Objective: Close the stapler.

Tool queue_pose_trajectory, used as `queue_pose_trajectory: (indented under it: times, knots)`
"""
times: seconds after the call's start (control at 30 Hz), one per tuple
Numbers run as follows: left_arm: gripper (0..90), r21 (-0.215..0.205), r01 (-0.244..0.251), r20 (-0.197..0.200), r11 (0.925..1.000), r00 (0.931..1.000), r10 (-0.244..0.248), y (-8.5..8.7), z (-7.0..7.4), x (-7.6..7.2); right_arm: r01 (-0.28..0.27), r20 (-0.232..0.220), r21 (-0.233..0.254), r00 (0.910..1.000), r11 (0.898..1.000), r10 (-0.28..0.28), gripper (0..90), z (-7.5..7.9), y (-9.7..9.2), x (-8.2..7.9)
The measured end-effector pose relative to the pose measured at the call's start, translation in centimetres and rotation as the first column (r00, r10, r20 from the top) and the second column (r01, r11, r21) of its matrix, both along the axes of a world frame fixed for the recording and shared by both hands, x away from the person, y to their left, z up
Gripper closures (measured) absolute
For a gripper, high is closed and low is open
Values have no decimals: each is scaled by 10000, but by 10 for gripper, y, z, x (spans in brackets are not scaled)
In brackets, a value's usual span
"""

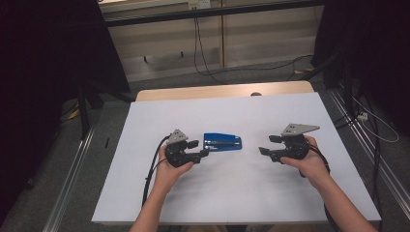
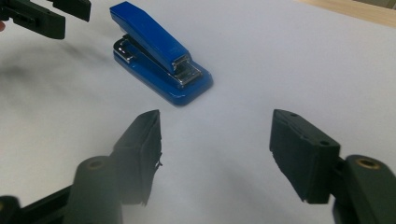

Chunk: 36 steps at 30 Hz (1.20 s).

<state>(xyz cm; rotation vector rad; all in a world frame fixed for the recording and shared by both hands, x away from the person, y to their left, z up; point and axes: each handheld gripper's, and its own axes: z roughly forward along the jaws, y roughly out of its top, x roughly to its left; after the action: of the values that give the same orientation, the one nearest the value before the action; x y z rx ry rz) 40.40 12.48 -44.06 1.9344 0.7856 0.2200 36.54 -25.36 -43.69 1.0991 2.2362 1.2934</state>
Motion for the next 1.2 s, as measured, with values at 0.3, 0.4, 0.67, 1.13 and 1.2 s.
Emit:
queue_pose_trajectory:
  times: [0.3, 0.4, 0.67, 1.13, 1.2]
  knots:
    - [218, -91, 88, 1, 9999, 10000, -88, 8, 6, -9, -13, 215, 39, 9998, 10000, 12, 230, 1, 2, -17]
    - [163, -79, 112, 57, 9999, 9999, -112, 11, 7, -12, -70, 243, 43, 9997, 10000, 69, 211, 0, 2, -24]
    - [100, -406, 64, 175, 9992, 9998, -57, 28, 12, -24, -76, 363, 112, 9993, 9999, 72, 183, 0, 0, -42]
    - [60, -278, -182, 428, 9994, 9989, 194, 45, 14, -31, 62, 306, 76, 9995, 10000, -64, 163, -4, -7, -62]
    - [60, -283, -143, 444, 9995, 9989, 156, 49, 14, -34, 44, 323, 60, 9995, 10000, -46, 161, -5, -7, -65]
